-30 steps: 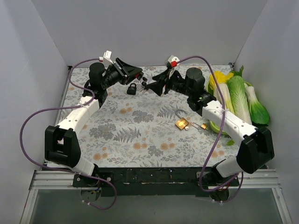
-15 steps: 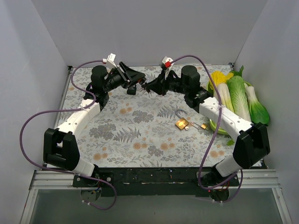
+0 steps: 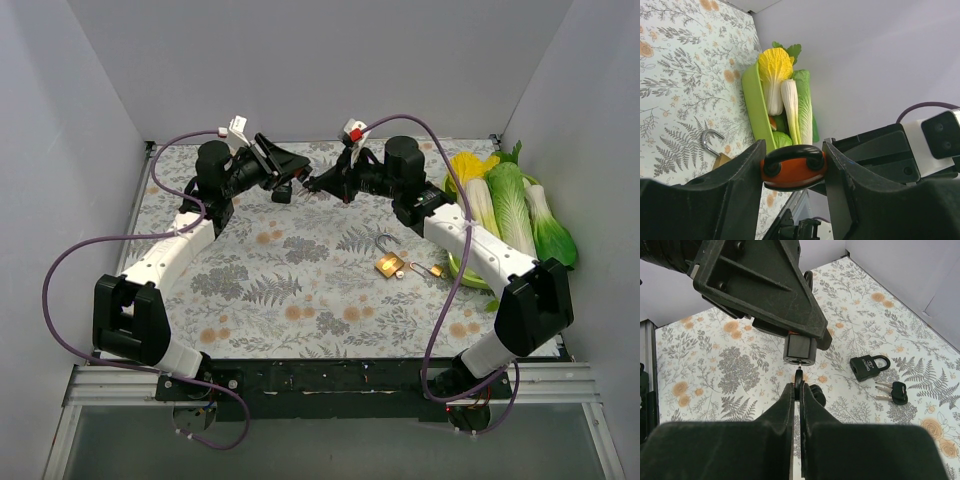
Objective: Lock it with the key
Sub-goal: Lock the lock, then place the lock at the center of the board.
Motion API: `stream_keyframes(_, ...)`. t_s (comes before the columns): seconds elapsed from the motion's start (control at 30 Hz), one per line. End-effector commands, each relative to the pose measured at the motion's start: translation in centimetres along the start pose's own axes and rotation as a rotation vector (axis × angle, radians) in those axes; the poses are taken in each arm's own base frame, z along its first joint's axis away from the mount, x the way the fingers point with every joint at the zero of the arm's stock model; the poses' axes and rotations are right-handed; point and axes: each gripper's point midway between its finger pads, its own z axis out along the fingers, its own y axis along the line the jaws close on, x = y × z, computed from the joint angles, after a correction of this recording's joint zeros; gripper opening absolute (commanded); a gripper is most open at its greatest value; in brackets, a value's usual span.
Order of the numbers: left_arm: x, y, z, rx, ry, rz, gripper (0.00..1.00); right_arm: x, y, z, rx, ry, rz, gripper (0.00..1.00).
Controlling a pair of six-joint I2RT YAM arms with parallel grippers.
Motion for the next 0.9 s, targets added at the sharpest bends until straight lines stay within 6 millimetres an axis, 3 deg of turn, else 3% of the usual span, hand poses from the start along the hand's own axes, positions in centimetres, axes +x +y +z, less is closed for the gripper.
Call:
stream_keyframes(0.0, -2.6, -3.5, -1.3, 0.044, -0.097, 0.068, 0.00, -0.9, 0.3, -0.5, 0.004, -0.018, -0.023, 0.01)
stream_keyframes(0.17, -7.4, -1.1, -1.0, -0.081, -0.245, 0.101, 0.00, 0.9, 0.9, -1.6, 0.017, 0.003, 0.017, 0.01)
stream_keyframes(0.2, -8.1, -0.6, -0.9, -0.099, -0.258, 0.111, 0.00, 2.1, 1.0, -1.8, 0.019, 0.022, 0.038, 0.01)
stream_keyframes(0.33, -9.4, 1.6, -0.7, -0.193, -0.260, 0.152, 0.00, 3.3, 1.3, -2.4, 0.032, 0.034, 0.080, 0.01)
stream_keyframes(0.37, -9.9, 1.2, -0.7, -0.197, -0.261, 0.186, 0.00, 3.5, 1.2, -2.5, 0.037, 0.037, 0.086, 0.01)
stream_keyframes(0.5, -7.6, 6.2, -0.7, -0.356, -0.088, 0.318, 0.00, 4.4, 0.7, -2.4, 0.064, 0.051, 0.107, 0.01)
stream_keyframes(0.73, -2.2, 15.1, -3.2, -0.619, 0.208, 0.355, 0.00, 6.1, -1.5, -1.9, 0.118, 0.069, 0.166, 0.01)
stream_keyframes(0.87, -0.6, 18.6, -3.4, -0.698, 0.301, 0.368, 0.00, 6.3, -2.2, -1.3, 0.120, 0.075, 0.179, 0.01)
